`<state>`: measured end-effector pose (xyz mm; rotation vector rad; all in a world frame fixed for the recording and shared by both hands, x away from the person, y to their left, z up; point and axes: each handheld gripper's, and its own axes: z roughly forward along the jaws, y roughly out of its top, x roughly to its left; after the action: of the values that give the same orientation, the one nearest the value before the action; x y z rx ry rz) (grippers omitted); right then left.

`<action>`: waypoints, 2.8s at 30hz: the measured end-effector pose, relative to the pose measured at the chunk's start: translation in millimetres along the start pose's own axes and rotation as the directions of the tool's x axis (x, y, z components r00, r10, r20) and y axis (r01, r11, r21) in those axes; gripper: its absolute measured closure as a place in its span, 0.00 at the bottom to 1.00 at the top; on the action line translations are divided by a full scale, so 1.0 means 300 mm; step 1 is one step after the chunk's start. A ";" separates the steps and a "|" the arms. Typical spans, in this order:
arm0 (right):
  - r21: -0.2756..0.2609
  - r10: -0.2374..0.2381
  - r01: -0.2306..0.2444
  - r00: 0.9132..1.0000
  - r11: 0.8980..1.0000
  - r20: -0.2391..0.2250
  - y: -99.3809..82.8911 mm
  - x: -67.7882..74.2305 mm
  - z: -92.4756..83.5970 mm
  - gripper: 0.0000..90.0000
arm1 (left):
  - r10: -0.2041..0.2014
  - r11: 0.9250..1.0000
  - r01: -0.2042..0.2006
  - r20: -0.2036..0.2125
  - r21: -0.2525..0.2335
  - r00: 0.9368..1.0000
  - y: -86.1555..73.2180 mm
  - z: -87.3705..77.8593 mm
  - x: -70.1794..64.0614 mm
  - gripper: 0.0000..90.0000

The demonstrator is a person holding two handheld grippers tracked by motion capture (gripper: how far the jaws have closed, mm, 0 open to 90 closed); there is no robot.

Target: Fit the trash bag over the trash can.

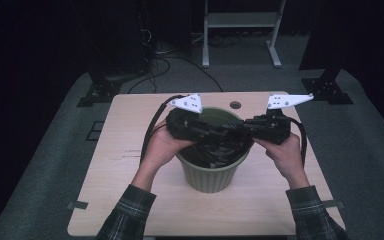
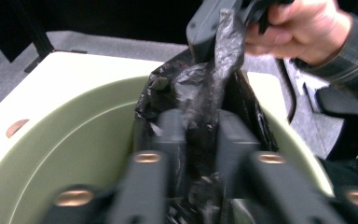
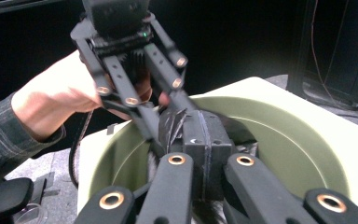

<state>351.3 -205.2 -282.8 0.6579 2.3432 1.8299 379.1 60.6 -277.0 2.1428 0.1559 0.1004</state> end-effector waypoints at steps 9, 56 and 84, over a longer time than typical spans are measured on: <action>-0.054 0.028 -0.024 0.997 0.998 0.072 -0.054 -0.033 -0.103 0.77 | -0.090 0.994 0.087 -0.032 -0.072 0.995 -0.082 -0.083 0.045 1.00; -0.072 -0.040 0.042 0.999 0.996 0.036 0.011 0.004 0.013 0.68 | -0.088 0.993 0.091 0.039 -0.076 0.995 -0.078 -0.088 0.038 1.00; -0.014 -0.079 0.079 0.996 0.997 0.041 0.010 0.029 0.066 0.68 | -0.097 0.987 0.107 0.086 -0.120 0.992 -0.081 -0.103 0.048 1.00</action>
<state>350.9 -183.5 -283.7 0.5859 2.2930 1.7830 387.4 101.4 -280.6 2.0067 0.2070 -0.0346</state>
